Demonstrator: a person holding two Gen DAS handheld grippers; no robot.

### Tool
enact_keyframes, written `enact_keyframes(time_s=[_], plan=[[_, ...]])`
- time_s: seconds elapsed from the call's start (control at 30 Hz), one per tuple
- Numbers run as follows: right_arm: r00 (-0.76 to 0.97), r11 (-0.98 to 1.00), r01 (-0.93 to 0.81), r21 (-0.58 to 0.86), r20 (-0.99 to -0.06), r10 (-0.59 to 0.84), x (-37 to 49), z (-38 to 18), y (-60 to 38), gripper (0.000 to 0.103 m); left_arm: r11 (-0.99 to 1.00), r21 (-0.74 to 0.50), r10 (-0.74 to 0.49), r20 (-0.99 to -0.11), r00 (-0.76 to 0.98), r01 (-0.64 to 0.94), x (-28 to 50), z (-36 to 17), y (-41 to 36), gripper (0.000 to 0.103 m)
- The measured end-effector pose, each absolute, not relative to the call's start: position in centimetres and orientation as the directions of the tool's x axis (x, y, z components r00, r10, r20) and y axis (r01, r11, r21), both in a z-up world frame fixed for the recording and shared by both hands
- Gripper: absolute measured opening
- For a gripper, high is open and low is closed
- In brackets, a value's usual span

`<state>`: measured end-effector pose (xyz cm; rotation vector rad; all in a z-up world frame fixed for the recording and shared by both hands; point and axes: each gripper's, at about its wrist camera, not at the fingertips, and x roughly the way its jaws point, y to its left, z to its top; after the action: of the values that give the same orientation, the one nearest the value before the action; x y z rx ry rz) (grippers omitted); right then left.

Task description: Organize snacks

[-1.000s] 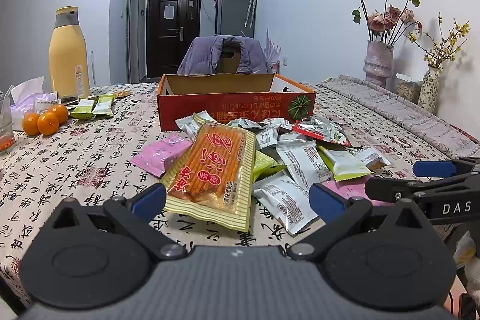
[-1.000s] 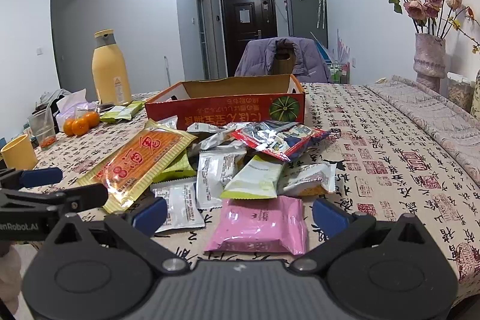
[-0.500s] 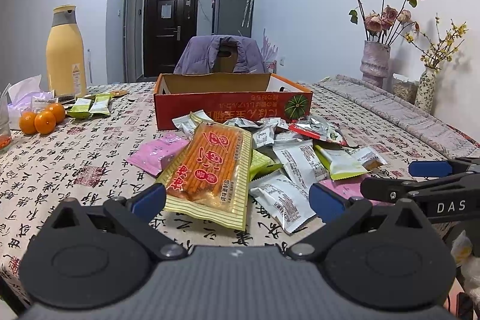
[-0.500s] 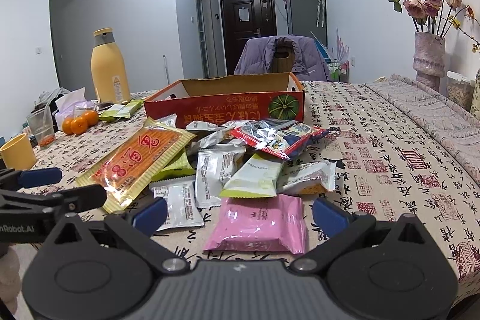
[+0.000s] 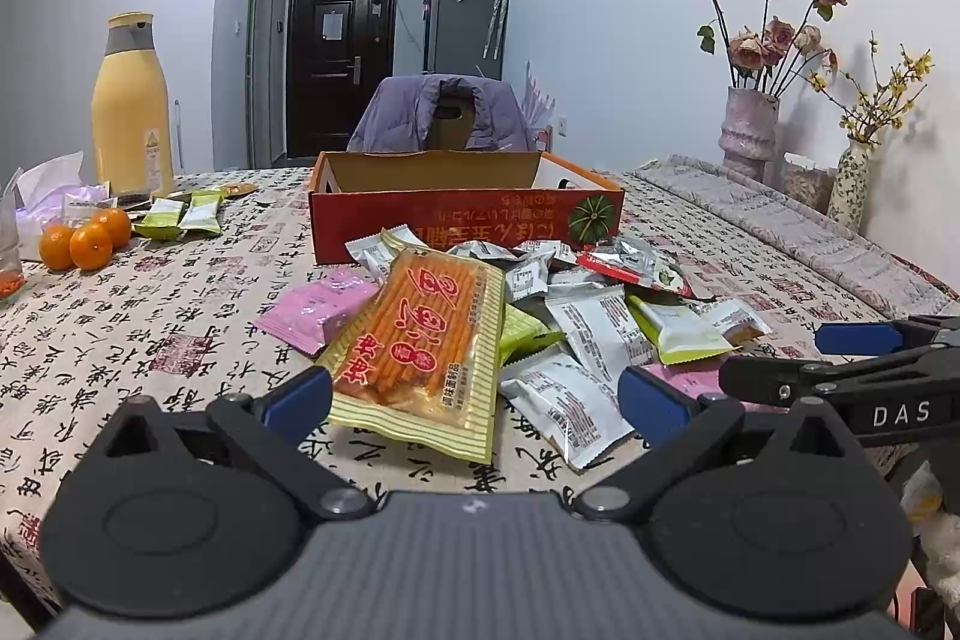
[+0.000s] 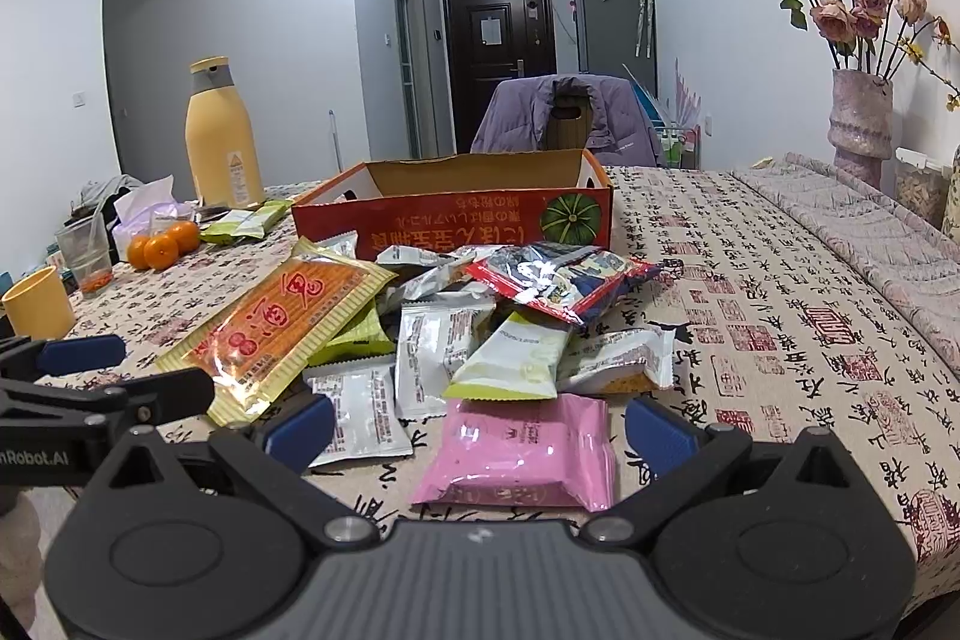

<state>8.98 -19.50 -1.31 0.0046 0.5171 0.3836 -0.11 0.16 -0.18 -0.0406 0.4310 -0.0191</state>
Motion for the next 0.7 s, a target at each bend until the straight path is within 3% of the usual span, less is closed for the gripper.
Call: enact_keyframes(time_s=[0.7], plan=[[0.8, 0.929, -0.357, 0.1, -0.481, 0.359, 8.95, -1.31, -19.47, 0.103, 0.999, -0.049, -0.03, -0.409, 0.912, 0.011, -0.39, -0.05, 0.29, 0.103]])
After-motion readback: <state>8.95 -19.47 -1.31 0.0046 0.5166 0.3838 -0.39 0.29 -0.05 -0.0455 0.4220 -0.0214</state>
